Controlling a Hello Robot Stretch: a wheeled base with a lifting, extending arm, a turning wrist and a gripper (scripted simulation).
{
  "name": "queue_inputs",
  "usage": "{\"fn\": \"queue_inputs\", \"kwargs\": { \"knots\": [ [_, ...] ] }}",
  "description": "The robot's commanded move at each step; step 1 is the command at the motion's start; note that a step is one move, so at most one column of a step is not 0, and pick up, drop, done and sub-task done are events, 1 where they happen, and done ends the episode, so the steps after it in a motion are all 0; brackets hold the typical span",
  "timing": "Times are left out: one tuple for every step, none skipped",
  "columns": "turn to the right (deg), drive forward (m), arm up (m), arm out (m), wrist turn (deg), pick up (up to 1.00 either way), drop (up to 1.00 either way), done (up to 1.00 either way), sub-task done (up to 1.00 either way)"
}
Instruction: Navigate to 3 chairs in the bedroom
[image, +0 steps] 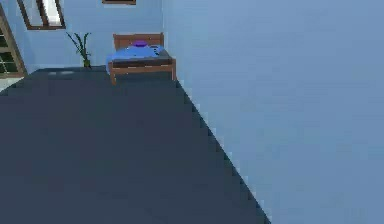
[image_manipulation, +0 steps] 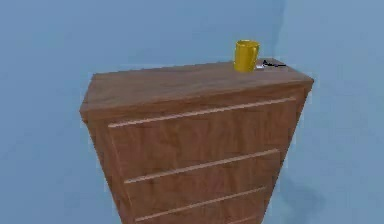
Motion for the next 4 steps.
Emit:
{"fn": "queue_inputs", "kwargs": {
  "knots": [
    [-45.0, 0.00, 0.00, 0.00, 0.0, 0.00, 0.00, 0.00, 0.00],
    [-45.0, 0.00, 0.00, 0.00, 0.0, 0.00, 0.00, 0.00, 0.00],
    [-6.0, 0.00, 0.00, 0.00, 0.0, 0.00, 0.00, 0.00, 0.00],
    [0.0, 1.00, 0.00, 0.00, 0.0, 0.00, 0.00, 0.00, 0.00]
  ]
}}
